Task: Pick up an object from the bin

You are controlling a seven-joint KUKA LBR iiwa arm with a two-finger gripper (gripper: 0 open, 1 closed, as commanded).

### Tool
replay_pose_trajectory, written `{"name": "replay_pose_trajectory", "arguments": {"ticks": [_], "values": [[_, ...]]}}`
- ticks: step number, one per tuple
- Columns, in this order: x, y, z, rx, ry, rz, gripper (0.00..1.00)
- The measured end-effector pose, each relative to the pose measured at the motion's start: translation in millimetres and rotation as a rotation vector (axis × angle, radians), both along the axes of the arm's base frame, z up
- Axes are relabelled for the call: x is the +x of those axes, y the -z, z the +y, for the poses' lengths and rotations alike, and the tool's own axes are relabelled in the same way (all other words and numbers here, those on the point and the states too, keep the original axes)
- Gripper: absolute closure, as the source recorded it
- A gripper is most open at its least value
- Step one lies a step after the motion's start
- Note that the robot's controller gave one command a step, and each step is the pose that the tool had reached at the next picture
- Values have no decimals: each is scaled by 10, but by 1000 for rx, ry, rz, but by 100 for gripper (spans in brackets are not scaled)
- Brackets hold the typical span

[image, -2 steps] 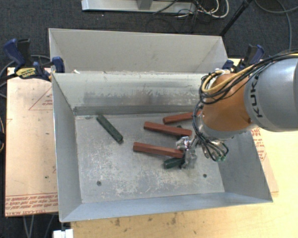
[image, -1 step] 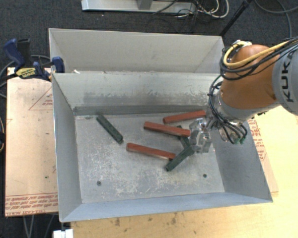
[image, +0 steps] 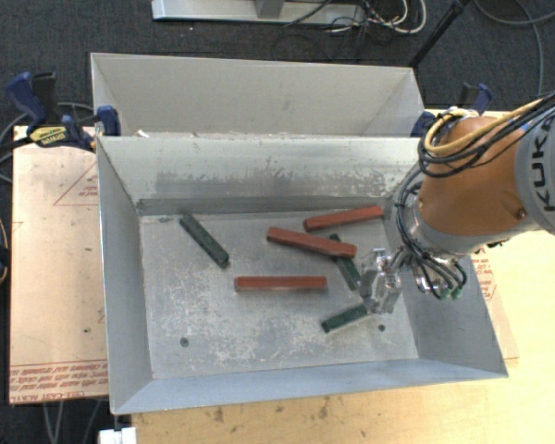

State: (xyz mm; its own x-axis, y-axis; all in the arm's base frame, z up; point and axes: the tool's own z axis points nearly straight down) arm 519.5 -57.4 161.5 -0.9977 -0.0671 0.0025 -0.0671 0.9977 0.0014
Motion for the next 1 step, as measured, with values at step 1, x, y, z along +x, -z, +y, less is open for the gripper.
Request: {"name": "replay_pose_trajectory", "arguments": {"ticks": [1], "values": [[12, -5, 5, 0, -1, -3, 0]]}}
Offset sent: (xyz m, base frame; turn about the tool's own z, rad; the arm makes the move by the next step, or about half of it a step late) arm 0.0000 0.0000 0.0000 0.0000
